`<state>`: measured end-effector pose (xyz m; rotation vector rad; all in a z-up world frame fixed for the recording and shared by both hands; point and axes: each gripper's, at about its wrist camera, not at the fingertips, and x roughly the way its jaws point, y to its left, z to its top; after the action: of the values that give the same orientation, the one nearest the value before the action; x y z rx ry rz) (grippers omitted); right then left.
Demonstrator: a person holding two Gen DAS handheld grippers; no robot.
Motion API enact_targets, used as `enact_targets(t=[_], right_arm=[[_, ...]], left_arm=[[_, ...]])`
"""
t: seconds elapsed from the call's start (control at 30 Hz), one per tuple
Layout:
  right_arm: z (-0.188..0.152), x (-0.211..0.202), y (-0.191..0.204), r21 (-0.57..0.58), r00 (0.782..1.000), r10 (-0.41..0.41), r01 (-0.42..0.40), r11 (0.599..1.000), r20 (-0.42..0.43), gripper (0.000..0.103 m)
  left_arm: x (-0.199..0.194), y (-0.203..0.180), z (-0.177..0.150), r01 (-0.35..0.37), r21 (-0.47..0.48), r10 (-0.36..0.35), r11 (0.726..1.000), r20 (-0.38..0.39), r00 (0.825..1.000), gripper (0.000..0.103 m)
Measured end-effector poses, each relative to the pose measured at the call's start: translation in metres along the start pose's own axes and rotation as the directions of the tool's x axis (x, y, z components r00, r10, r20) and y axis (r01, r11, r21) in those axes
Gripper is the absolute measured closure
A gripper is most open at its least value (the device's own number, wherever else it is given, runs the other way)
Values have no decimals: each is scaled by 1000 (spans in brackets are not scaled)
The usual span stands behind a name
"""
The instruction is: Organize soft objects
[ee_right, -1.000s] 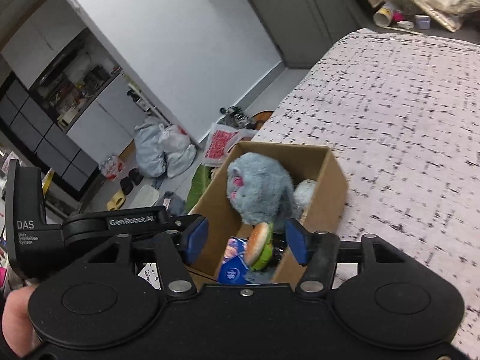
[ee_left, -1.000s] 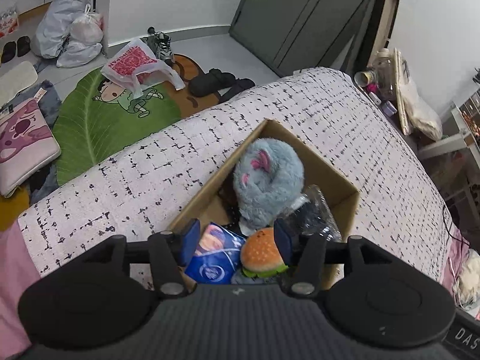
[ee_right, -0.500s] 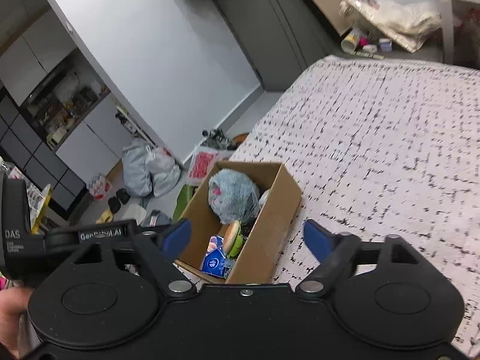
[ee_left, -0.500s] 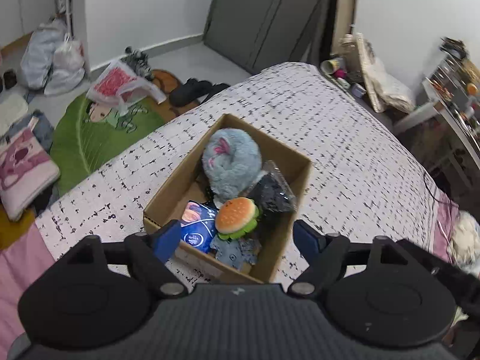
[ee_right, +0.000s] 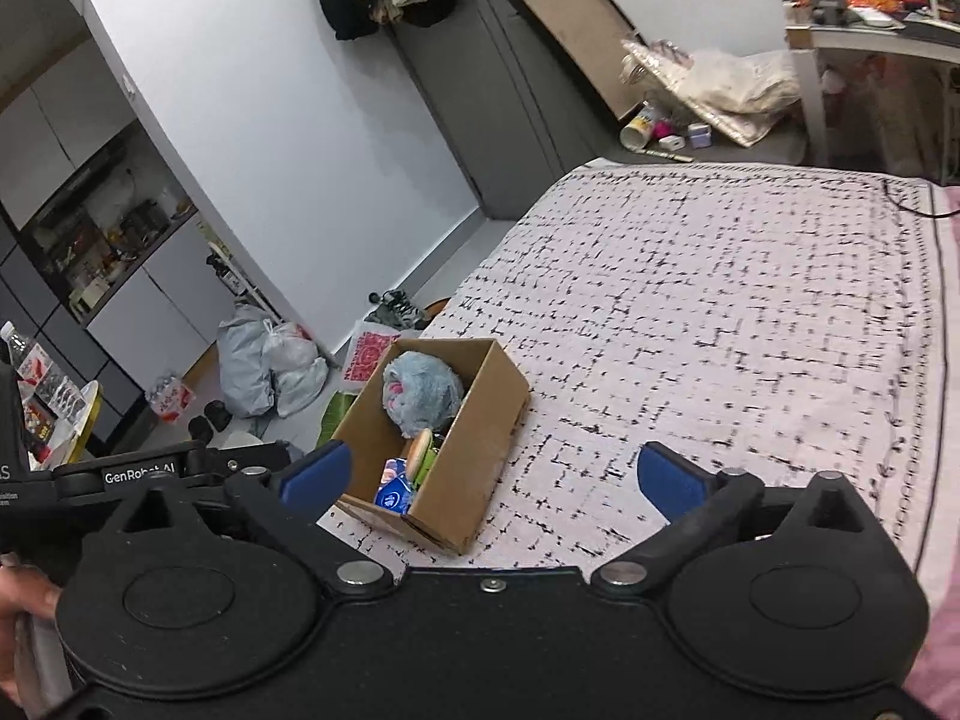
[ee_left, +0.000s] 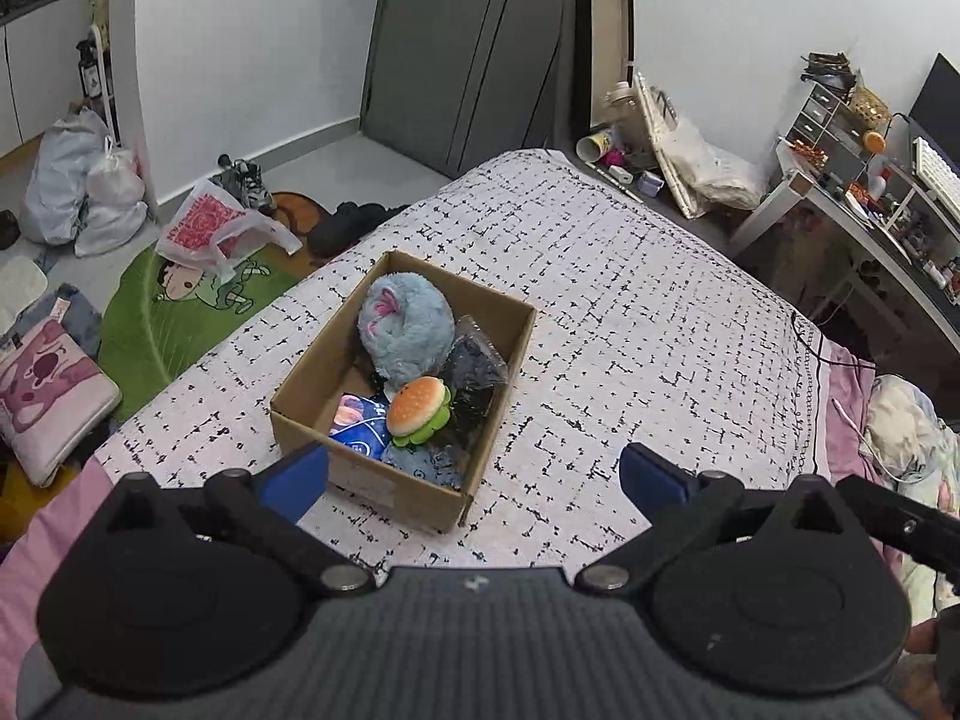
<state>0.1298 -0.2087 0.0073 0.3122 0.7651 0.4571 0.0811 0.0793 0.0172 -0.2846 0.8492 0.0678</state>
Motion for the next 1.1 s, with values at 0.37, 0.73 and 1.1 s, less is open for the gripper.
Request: enact_targets(t=[0.37, 0.73, 1.1], right_arm=[[-12, -62, -5, -1, 999, -3, 4, 1000, 49, 0], [-26, -101, 7, -44, 998, -26, 29, 999, 60, 0], [-48, -129, 18, -52, 998, -38, 41, 998, 58, 0]], left_arm=[[-46, -11, -22, 13, 20, -14, 1000, 57, 998, 1], [-82, -11, -41, -15, 47, 11, 999, 96, 995, 1], [-103, -16, -65, -7, 109, -4, 994, 98, 995, 1]])
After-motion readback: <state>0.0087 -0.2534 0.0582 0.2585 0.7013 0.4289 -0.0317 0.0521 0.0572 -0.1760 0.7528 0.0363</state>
